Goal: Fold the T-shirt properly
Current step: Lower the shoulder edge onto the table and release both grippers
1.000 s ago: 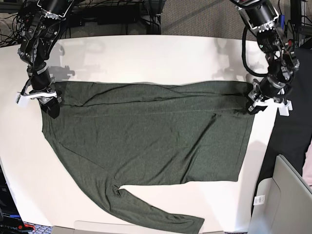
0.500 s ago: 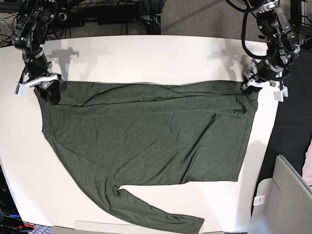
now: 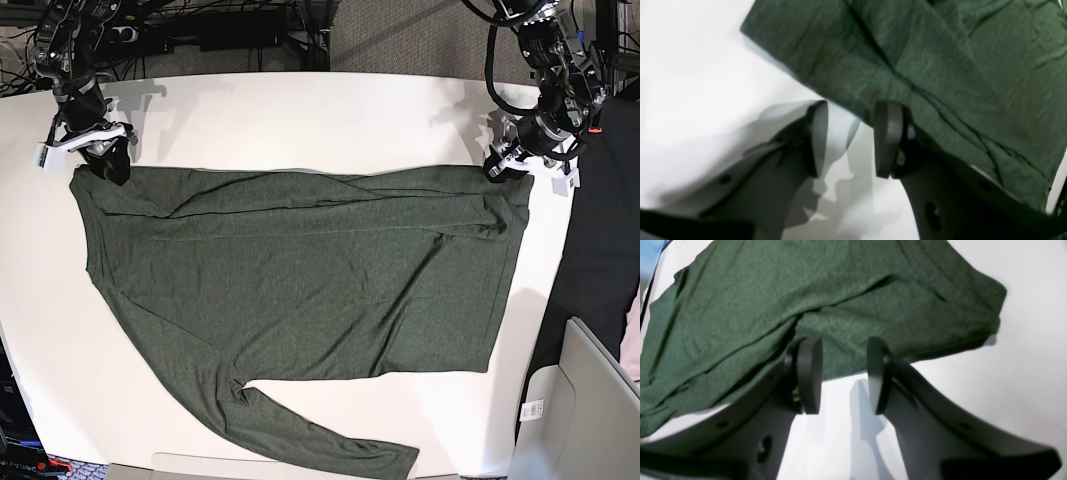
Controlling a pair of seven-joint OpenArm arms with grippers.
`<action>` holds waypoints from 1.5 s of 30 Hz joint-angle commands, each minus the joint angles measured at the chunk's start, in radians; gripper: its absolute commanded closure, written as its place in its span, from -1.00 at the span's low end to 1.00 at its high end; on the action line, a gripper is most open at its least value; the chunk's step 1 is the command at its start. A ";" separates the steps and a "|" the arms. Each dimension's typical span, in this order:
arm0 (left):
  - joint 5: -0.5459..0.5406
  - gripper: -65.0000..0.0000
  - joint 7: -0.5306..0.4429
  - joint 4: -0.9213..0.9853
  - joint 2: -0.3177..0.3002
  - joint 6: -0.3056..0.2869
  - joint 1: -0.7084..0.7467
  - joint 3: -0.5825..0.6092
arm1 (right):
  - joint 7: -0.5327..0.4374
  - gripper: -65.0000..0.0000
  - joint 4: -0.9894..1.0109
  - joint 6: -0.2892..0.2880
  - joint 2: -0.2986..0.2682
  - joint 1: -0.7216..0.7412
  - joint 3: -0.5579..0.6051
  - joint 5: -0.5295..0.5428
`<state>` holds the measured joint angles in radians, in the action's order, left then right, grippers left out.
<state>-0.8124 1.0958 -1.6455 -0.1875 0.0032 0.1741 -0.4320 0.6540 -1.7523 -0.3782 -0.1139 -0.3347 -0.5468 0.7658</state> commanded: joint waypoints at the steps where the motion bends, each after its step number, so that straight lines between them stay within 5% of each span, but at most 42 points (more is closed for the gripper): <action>1: -0.005 0.30 0.002 0.000 -0.013 0.001 -0.008 -0.005 | -0.023 0.33 -0.021 -0.011 -0.013 0.009 -0.005 0.019; 14: -0.002 0.31 -0.055 0.147 0.007 0.001 -0.101 0.003 | -0.023 0.33 -0.016 -0.008 -0.010 0.006 -0.023 0.017; 17: -0.002 0.50 -0.056 0.147 0.007 -0.002 -0.103 0.002 | -0.020 0.33 -0.016 -0.008 -0.010 -0.007 -0.055 0.017; 21: -0.003 0.99 -0.056 0.147 0.007 -0.004 -0.103 -0.001 | -0.017 0.34 -0.018 -0.008 -0.010 -0.028 -0.092 0.019; 33: -0.006 1.00 -0.050 0.140 0.001 -0.004 -0.095 -0.003 | -0.017 0.32 0.009 -0.008 0.023 -0.039 -0.098 0.017; 45: -0.006 1.00 -0.049 0.140 0.001 -0.004 -0.095 -0.003 | -0.017 0.33 0.197 -0.006 0.047 0.107 -0.098 0.017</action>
<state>-0.8352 1.0229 -1.4986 -0.1780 -0.0086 0.0776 -0.4339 0.6373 -1.5463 -0.3824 -0.0601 -0.2291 -0.6422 0.7856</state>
